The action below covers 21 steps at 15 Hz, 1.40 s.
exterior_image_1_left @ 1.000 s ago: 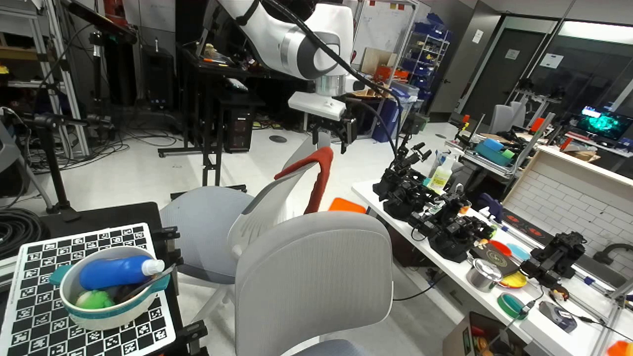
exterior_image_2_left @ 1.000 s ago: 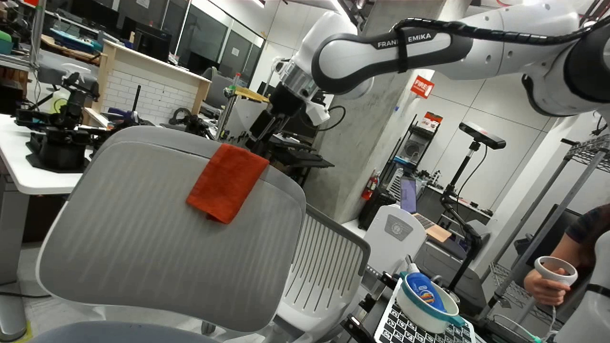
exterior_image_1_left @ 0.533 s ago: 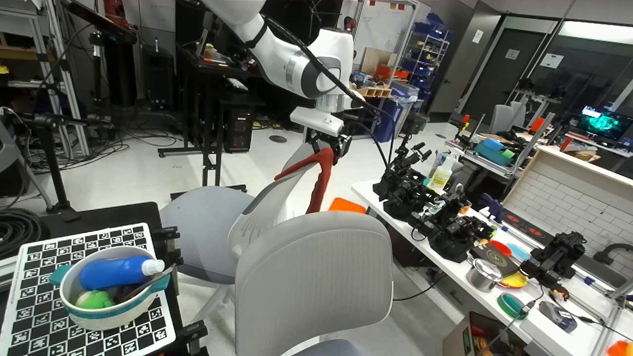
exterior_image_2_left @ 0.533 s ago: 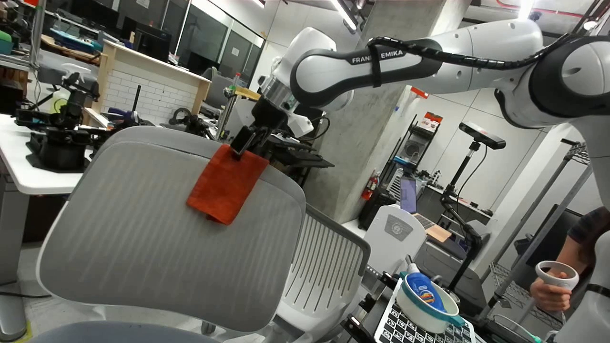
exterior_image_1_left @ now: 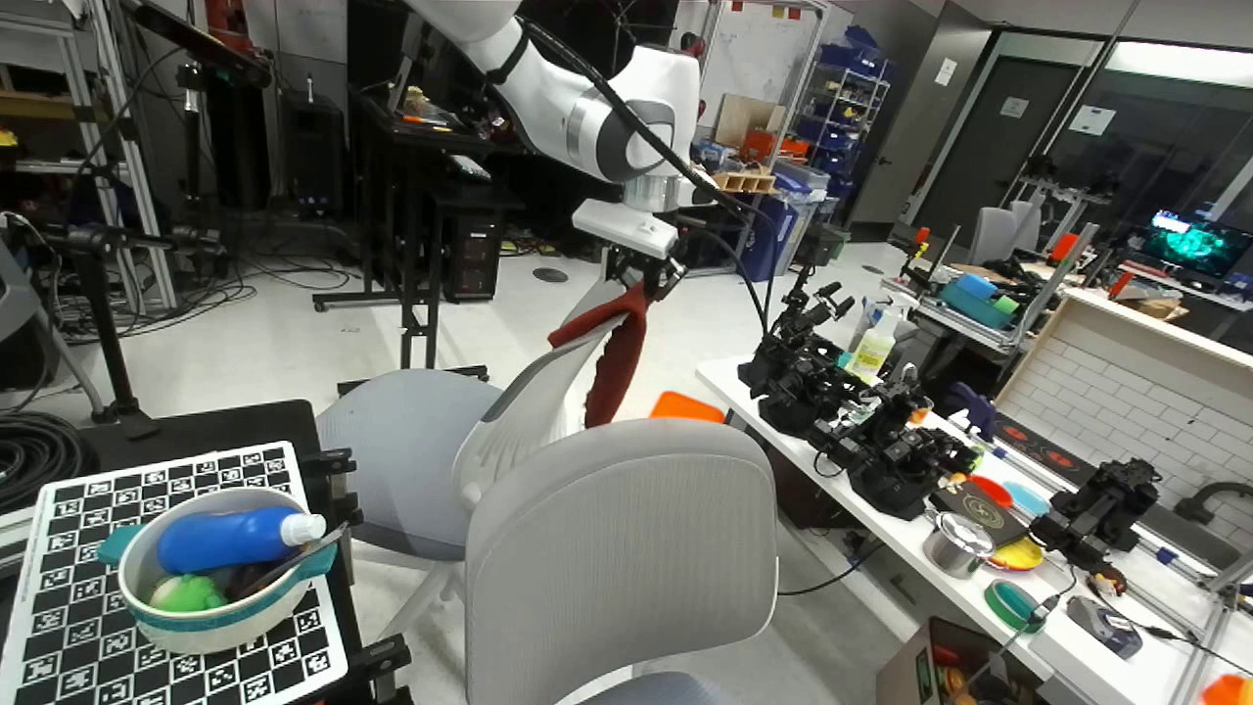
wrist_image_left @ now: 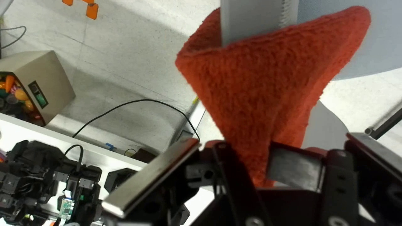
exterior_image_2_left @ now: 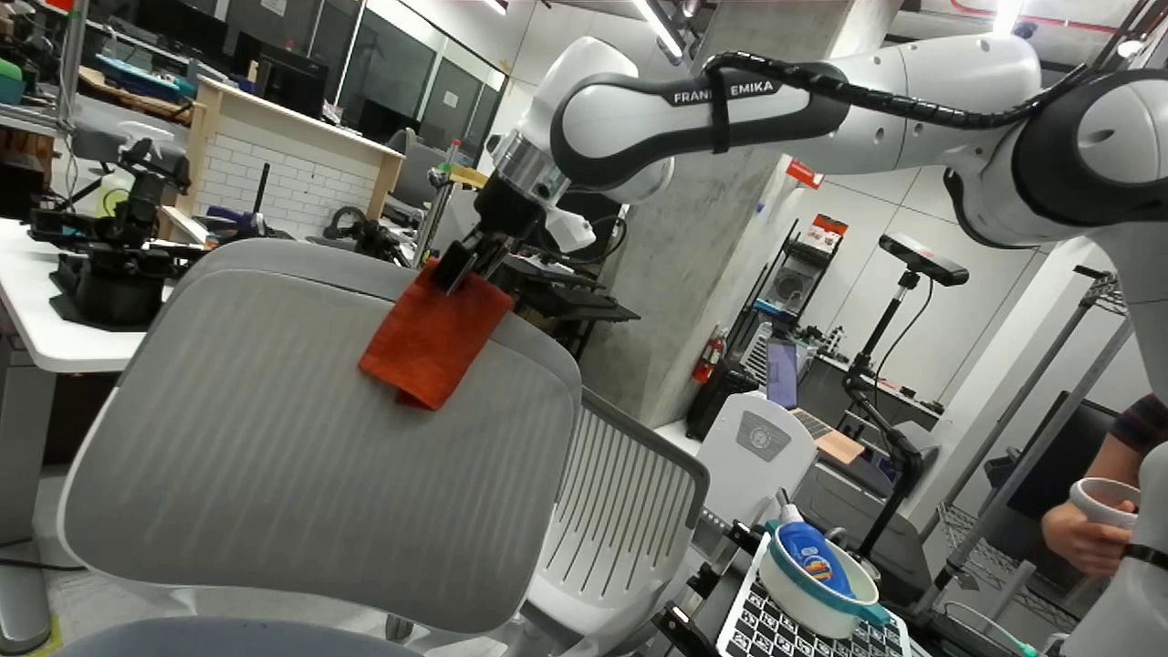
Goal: Move the orange towel to the chair on the left then back to the right
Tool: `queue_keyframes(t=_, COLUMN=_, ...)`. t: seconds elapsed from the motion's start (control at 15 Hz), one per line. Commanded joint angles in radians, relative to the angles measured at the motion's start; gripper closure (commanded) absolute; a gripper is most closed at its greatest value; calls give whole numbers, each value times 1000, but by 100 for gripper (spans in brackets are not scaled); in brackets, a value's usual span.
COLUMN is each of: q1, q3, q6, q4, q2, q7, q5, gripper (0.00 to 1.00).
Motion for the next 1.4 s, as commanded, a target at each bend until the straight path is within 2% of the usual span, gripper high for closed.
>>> queue_keyframes(t=0.0, q1=4, q3=12, q6=-26, q4=-32, q2=-81, q7=-2, q5=14, gripper=100)
queue_keyframes(t=0.47, q1=25, q3=6, q6=-20, q4=-120, q2=-268, q7=11, q5=-5, gripper=100)
queue_keyframes(t=0.73, q1=45, q3=-25, q6=-1, q4=-201, q2=-396, q7=99, q5=-46, gripper=100)
queue_keyframes(t=1.33, q1=-52, q3=-119, q6=-21, q4=-344, q2=-594, q7=246, q5=-101, gripper=100)
